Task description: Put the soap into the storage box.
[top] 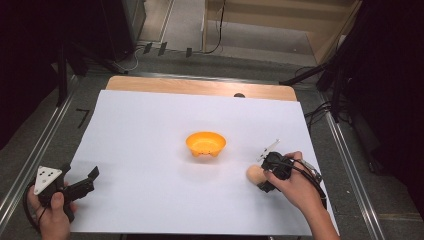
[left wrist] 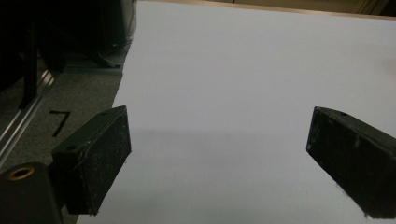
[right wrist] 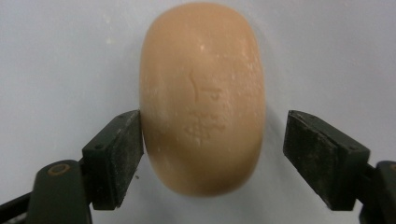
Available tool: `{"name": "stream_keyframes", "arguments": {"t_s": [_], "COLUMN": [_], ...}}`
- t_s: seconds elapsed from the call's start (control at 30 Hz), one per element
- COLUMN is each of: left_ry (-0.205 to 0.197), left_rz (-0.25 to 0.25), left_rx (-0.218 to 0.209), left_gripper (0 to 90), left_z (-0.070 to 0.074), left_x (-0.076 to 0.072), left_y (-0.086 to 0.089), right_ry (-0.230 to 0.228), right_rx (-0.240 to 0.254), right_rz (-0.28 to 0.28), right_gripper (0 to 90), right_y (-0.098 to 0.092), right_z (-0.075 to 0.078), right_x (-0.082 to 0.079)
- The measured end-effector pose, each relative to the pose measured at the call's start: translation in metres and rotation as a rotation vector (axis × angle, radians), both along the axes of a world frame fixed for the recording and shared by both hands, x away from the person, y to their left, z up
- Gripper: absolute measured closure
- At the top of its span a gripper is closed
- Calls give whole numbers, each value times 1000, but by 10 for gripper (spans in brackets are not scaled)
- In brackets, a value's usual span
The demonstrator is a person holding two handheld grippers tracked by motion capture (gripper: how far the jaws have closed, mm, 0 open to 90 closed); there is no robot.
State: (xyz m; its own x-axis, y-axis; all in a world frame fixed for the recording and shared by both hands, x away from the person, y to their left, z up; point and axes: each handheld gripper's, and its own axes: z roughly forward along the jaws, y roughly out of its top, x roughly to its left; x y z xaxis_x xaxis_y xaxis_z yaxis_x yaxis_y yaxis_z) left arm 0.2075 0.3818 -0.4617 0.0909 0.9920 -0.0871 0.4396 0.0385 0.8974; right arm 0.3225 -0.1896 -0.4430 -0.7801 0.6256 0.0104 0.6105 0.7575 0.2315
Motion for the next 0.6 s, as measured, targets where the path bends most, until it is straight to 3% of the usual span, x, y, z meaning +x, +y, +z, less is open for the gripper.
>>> {"name": "stream_keyframes", "arguments": {"t_s": [0.13, 0.23, 0.5, 0.6], "left_ry": [-1, -1, 1, 1], "left_rz": [2, 2, -1, -1], "left_rx": [0, 0, 3, 1], "left_gripper": [72, 72, 72, 72], "left_z": [0, 0, 0, 0], "left_x": [0, 0, 0, 0], "left_y": [0, 0, 0, 0], "right_ry": [15, 30, 23, 40], "right_rx": [-7, -36, -32, -47], "right_rz": [-10, -7, 8, 9], "right_gripper": [317, 318, 323, 327], "right_y": [10, 15, 14, 17], "right_z": [-4, -7, -8, -7], "right_x": [4, 6, 5, 7]}}
